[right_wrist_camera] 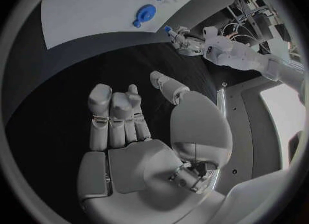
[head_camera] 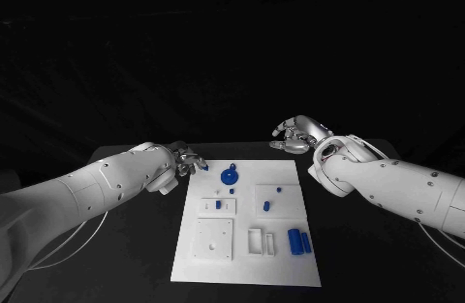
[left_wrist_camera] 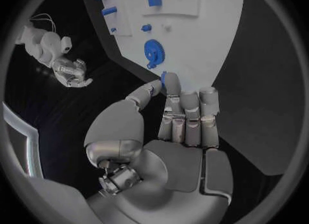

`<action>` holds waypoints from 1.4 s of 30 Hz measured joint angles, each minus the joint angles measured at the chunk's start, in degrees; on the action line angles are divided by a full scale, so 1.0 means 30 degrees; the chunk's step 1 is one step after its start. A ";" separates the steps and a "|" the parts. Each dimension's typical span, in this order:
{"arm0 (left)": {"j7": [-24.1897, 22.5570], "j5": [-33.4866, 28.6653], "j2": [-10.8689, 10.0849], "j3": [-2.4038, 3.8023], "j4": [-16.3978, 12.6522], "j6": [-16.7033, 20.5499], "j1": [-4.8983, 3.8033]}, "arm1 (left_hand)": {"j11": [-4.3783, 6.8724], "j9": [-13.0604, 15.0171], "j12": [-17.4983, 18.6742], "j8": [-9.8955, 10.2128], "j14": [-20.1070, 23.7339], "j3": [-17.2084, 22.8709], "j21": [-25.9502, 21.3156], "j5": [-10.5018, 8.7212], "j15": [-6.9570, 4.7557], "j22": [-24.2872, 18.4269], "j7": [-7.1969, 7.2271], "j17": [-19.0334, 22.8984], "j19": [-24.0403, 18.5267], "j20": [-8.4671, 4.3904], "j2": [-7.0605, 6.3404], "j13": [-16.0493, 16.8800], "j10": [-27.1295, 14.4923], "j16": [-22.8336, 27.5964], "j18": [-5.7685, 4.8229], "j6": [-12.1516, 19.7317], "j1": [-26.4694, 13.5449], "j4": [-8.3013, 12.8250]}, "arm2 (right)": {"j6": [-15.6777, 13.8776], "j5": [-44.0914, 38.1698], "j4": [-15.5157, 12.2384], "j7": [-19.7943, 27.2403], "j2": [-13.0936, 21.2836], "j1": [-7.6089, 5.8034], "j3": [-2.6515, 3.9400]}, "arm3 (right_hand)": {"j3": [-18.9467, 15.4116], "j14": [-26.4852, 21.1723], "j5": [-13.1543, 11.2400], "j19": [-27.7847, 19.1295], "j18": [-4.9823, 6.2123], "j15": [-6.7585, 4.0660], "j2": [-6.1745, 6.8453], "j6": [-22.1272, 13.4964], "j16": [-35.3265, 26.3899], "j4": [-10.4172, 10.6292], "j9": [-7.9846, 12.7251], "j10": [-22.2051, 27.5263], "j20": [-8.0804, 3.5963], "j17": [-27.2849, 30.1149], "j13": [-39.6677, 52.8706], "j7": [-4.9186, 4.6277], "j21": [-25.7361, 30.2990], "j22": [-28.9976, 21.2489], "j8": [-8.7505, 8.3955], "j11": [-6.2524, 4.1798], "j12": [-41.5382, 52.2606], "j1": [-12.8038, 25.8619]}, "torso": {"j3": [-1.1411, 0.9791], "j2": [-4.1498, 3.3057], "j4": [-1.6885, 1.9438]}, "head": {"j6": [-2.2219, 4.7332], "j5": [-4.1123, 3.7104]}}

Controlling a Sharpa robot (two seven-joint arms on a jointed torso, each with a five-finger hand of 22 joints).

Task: Assemble the parts on the task board

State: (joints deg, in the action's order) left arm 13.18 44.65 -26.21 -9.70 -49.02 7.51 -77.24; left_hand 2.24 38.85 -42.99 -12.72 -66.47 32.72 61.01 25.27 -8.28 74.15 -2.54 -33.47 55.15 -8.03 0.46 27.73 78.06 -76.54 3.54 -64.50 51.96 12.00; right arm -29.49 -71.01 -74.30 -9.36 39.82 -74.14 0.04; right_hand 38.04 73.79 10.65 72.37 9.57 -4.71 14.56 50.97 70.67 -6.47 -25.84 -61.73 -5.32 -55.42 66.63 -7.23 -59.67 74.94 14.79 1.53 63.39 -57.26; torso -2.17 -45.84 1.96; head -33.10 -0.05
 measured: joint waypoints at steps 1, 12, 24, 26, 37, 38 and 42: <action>0.0012 -0.0001 -0.0329 -0.0008 -0.0543 0.0147 -0.0037 | 0.0006 0.0000 0.0000 -0.0003 -0.0065 0.0000 0.0000 0.0099 -0.0007 0.0014 0.0001 -0.0018 0.0019 -0.0019 -0.0052 0.0003 0.0017 0.0000 -0.0004 -0.0061 -0.0052 0.0000 | 0.0000 0.0006 0.0057 0.0002 -0.0002 0.0006 0.0000 | 0.0000 0.0001 0.0000 0.0000 0.0001 0.0000 0.0001 0.0000 0.0000 0.0000 0.0000 0.0000 0.0001 0.0000 0.0000 0.0000 0.0000 -0.0001 0.0000 -0.0001 0.0000 0.0000 | 0.0000 0.0033 0.0015 | -0.0013 0.0005; 0.0396 0.0706 -0.2154 -0.0245 -0.4306 0.1168 -0.0031 | 0.0074 0.0002 0.0000 -0.0038 -0.0170 -0.0026 0.0073 0.0374 0.0024 0.0040 0.0027 -0.0050 0.0161 -0.0082 -0.0094 0.0052 0.0090 0.0000 -0.0037 -0.0166 -0.0092 0.0026 | 0.0007 0.0102 0.0324 0.0011 0.0037 0.0167 -0.0004 | 0.0000 0.0001 0.0000 -0.0003 0.0001 0.0000 0.0000 -0.0002 -0.0001 0.0000 0.0001 0.0000 0.0005 0.0002 -0.0017 0.0002 0.0000 -0.0003 0.0000 0.0000 0.0000 0.0000 | 0.0093 0.0461 0.0244 | -0.0344 -0.0066; 0.1234 0.2061 -0.3281 -0.1355 -0.6776 0.2192 0.0432 | 0.0117 0.0001 -0.0090 -0.0038 -0.0308 -0.0076 0.0073 0.0662 0.0025 0.0064 0.0046 -0.0087 0.0295 -0.0095 -0.0188 0.0150 0.0193 -0.0075 -0.0069 -0.0321 -0.0010 0.0078 | 0.0014 0.0166 0.0406 0.0013 0.0193 0.0318 -0.0008 | 0.0000 0.0001 0.0000 -0.0004 0.0000 0.0000 0.0000 -0.0004 0.0000 0.0000 0.0000 0.0000 0.0010 0.0004 -0.0017 0.0004 0.0000 -0.0005 0.0000 0.0000 0.0000 0.0000 | 0.0179 0.0698 0.0417 | -0.0646 -0.0068; 0.1317 0.2166 -0.3417 -0.1368 -0.6995 0.2375 0.0528 | 0.0128 0.0002 -0.0090 -0.0039 -0.0312 -0.0077 0.0073 0.0765 0.0025 0.0084 0.0061 -0.0093 0.0324 -0.0123 -0.0209 0.0184 0.0205 -0.0075 -0.0150 -0.0339 -0.0031 0.0078 | 0.0015 0.0171 0.0419 0.0014 0.0197 0.0327 -0.0008 | 0.0000 0.0001 0.0000 -0.0005 0.0000 0.0000 0.0000 -0.0004 0.0000 0.0000 0.0000 0.0000 0.0011 0.0004 -0.0016 0.0005 0.0000 -0.0006 0.0000 0.0000 0.0000 0.0000 | 0.0200 0.0720 0.0460 | -0.0698 -0.0088; 0.1599 0.2551 -0.3396 -0.1378 -0.7476 0.3302 0.1305 | 0.0270 0.0004 -0.0221 -0.0045 -0.0479 -0.0103 0.0148 0.1136 -0.0002 0.0117 0.0085 -0.0133 0.0325 -0.0124 -0.0360 0.0279 0.0351 -0.0149 -0.0153 -0.0563 -0.0181 0.0104 | 0.0020 0.0194 0.0442 0.0021 0.0215 0.0390 -0.0008 | 0.0000 0.0001 0.0000 0.0028 0.0001 0.0000 0.0001 -0.0007 0.0000 0.0000 0.0000 0.0000 -0.0036 0.0004 -0.0015 0.0006 0.0000 -0.0007 -0.0001 0.0000 -0.0001 0.0000 | 0.0223 0.0822 0.0568 | -0.0883 -0.0073; 0.1613 0.2595 -0.3348 -0.1377 -0.7462 0.3382 0.1368 | 0.0272 0.0004 -0.0221 -0.0045 -0.0501 -0.0104 0.0147 0.1136 0.0018 0.0122 0.0086 -0.0133 0.0325 -0.0124 -0.0360 0.0279 0.0353 -0.0149 -0.0153 -0.0565 -0.0181 0.0105 | 0.0020 0.0196 0.0442 0.0023 0.0208 0.0390 -0.0008 | -0.0032 0.0001 0.0000 0.0023 -0.0001 0.0000 0.0000 -0.0007 -0.0001 0.0032 0.0001 0.0000 -0.0043 0.0005 -0.0016 0.0007 0.0000 -0.0008 0.0000 0.0000 0.0000 0.0000 | 0.0223 0.0829 0.0568 | -0.0890 -0.0073; 0.1652 0.2776 -0.3190 -0.1373 -0.7423 0.3614 0.1551 | 0.0277 0.0003 -0.0221 -0.0045 -0.0534 -0.0105 0.0147 0.1156 -0.0016 0.0122 0.0095 -0.0154 0.0325 -0.0124 -0.0359 0.0304 0.0357 -0.0149 -0.0153 -0.0574 -0.0181 0.0107 | 0.0020 0.0200 0.0441 0.0028 0.0218 0.0390 -0.0008 | -0.0053 0.0001 0.0000 -0.0005 -0.0001 0.0000 0.0000 -0.0037 0.0000 0.0053 0.0000 0.0000 -0.0070 -0.0003 -0.0032 0.0037 0.0000 -0.0008 0.0000 0.0000 0.0000 0.0000 | 0.0225 0.0839 0.0569 | -0.0906 -0.0068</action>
State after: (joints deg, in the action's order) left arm 18.14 52.98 -35.79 -13.82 -71.29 18.35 -72.59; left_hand 3.07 38.86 -43.66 -12.86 -68.08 32.40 61.45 28.74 -8.32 74.51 -2.25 -33.93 56.13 -8.40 -0.62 28.64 79.13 -76.99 3.08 -66.22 51.41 12.32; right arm -29.43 -70.41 -72.97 -9.28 40.47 -72.97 0.01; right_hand 37.88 73.79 10.65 72.35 9.57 -4.71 14.56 50.85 70.67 -6.32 -25.83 -61.73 -5.53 -55.42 66.53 -7.12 -59.67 74.91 14.79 1.53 63.39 -57.26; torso -1.49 -43.32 3.66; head -35.82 -0.26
